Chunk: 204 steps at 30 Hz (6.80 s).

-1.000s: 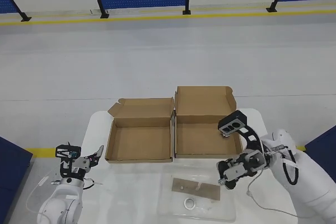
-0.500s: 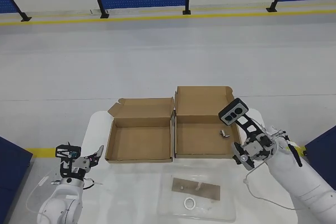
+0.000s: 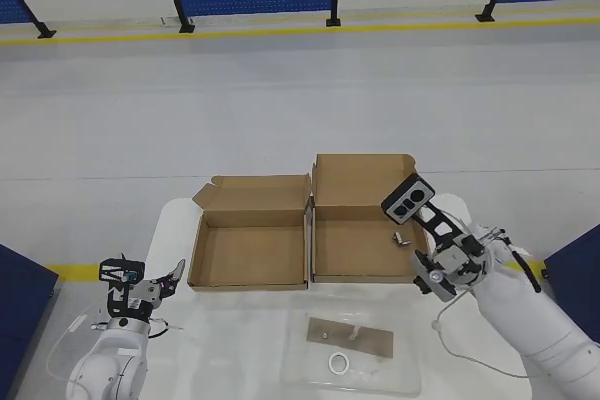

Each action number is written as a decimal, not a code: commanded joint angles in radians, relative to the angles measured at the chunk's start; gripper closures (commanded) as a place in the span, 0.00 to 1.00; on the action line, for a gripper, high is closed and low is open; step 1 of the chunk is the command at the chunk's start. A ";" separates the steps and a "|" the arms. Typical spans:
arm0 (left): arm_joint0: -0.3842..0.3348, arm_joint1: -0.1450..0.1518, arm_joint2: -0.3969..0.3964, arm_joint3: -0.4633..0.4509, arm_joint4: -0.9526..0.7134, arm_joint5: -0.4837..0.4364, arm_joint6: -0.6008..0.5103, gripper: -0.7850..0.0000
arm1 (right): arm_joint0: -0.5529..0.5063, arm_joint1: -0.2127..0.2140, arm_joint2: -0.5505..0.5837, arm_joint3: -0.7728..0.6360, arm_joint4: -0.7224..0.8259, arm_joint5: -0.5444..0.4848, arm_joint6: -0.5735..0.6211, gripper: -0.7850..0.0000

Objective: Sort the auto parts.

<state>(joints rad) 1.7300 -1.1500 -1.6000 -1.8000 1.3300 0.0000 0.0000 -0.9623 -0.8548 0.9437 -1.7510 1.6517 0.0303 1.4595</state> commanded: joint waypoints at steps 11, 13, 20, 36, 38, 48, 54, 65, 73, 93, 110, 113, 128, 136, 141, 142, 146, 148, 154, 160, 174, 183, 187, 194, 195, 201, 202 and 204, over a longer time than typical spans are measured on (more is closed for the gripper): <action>0.000 0.000 0.000 0.000 0.000 0.000 0.000 0.00 | 0.028 -0.056 -0.051 0.011 0.115 0.104 -0.044 1.00; 0.000 0.000 0.000 0.000 0.000 0.000 0.000 0.00 | 0.028 -0.056 -0.051 0.011 0.115 0.104 -0.044 1.00; 0.000 0.000 0.000 0.000 0.000 0.000 0.000 0.00 | 0.018 -0.057 -0.047 -0.001 0.096 0.113 -0.080 1.00; 0.000 0.000 0.000 0.000 0.000 0.000 0.000 0.00 | -0.063 -0.116 -0.028 -0.028 0.330 0.220 -0.088 1.00; 0.000 0.000 0.000 0.000 0.000 0.000 0.000 0.00 | -0.063 -0.116 -0.028 -0.028 0.330 0.220 -0.088 1.00; 0.000 0.000 0.000 0.000 0.000 0.000 0.000 0.00 | -0.082 -0.114 0.015 -0.041 0.206 0.219 -0.179 1.00; 0.000 0.000 0.000 0.000 0.000 0.000 0.000 0.00 | -0.108 -0.114 0.064 -0.050 0.091 0.233 -0.208 1.00; 0.000 0.000 0.000 0.000 0.000 0.000 0.000 0.00 | -0.147 -0.129 0.104 -0.075 0.112 0.282 -0.196 1.00; 0.000 0.000 0.000 0.000 0.000 0.000 0.000 0.00 | -0.166 -0.151 0.116 -0.082 0.218 0.313 -0.185 1.00; 0.000 0.000 0.000 0.000 0.000 0.000 0.000 0.00 | -0.179 -0.170 0.175 -0.083 0.063 0.338 -0.218 1.00; 0.000 0.000 0.000 0.000 0.000 0.000 0.000 0.00 | -0.288 -0.123 0.396 -0.108 -0.277 0.423 -0.366 1.00; 0.000 0.000 0.000 0.000 0.000 0.000 0.000 0.00 | -0.337 -0.102 0.484 -0.132 -0.428 0.468 -0.391 1.00; 0.000 0.000 0.000 0.000 0.000 0.000 0.000 0.00 | -0.469 -0.068 0.640 -0.176 -0.644 0.501 -0.350 1.00; 0.000 0.000 0.000 0.000 0.000 0.000 0.000 0.00 | -0.335 -0.045 0.618 -0.195 -0.942 0.615 -0.478 1.00; 0.000 0.000 0.000 0.000 0.000 0.000 0.000 0.00 | -0.163 -0.033 0.512 -0.138 -1.172 0.677 -0.511 1.00; 0.000 0.000 0.000 0.000 0.000 0.000 0.000 0.00 | -0.129 -0.033 0.484 -0.119 -1.194 0.687 -0.505 1.00; 0.000 0.000 0.000 0.000 0.000 0.000 0.000 0.00 | 0.011 -0.038 0.360 -0.024 -1.319 0.712 -0.515 1.00; 0.000 0.000 0.000 0.000 0.000 0.000 0.000 0.00 | 0.073 -0.042 0.292 0.018 -1.398 0.722 -0.526 1.00; 0.000 0.000 0.000 0.000 0.000 0.000 0.000 0.00 | 0.207 -0.067 0.098 0.135 -1.563 0.749 -0.554 1.00; 0.000 0.000 0.000 0.000 0.000 0.000 0.000 0.00 | 0.278 -0.103 -0.043 0.238 -1.618 0.771 -0.589 1.00; 0.000 0.000 0.000 0.000 0.000 0.000 0.000 0.00 | 0.308 -0.118 -0.097 0.287 -1.641 0.739 -0.588 1.00; 0.000 0.000 0.000 0.000 0.000 0.000 0.000 0.00 | 0.377 -0.164 -0.297 0.329 -1.932 0.964 -0.700 1.00; 0.000 0.000 0.000 0.000 0.000 0.000 0.000 0.00 | 0.440 -0.225 -0.387 0.463 -1.925 0.966 -0.703 1.00; 0.000 0.000 0.000 0.000 0.000 0.000 0.000 0.00 | 0.508 -0.337 -0.480 0.715 -1.856 0.926 -0.709 1.00; 0.000 0.000 0.000 0.000 0.000 0.000 0.000 0.00 | 0.513 -0.351 -0.488 0.749 -1.843 0.918 -0.709 1.00; 0.000 0.000 0.000 0.000 0.000 0.000 0.000 0.00 | 0.528 -0.399 -0.513 0.854 -1.815 0.880 -0.715 1.00; 0.000 0.000 0.000 0.000 0.000 0.000 0.000 0.00 | 0.528 -0.399 -0.513 0.854 -1.815 0.880 -0.715 1.00; 0.000 0.000 0.000 0.000 0.000 0.000 0.000 0.00 | 0.528 -0.399 -0.513 0.854 -1.815 0.880 -0.715 1.00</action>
<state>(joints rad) 1.7300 -1.1500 -1.6000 -1.8000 1.3300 0.0000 0.0000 -0.4339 -1.2542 0.4307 -0.8970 -0.1635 0.9103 0.7444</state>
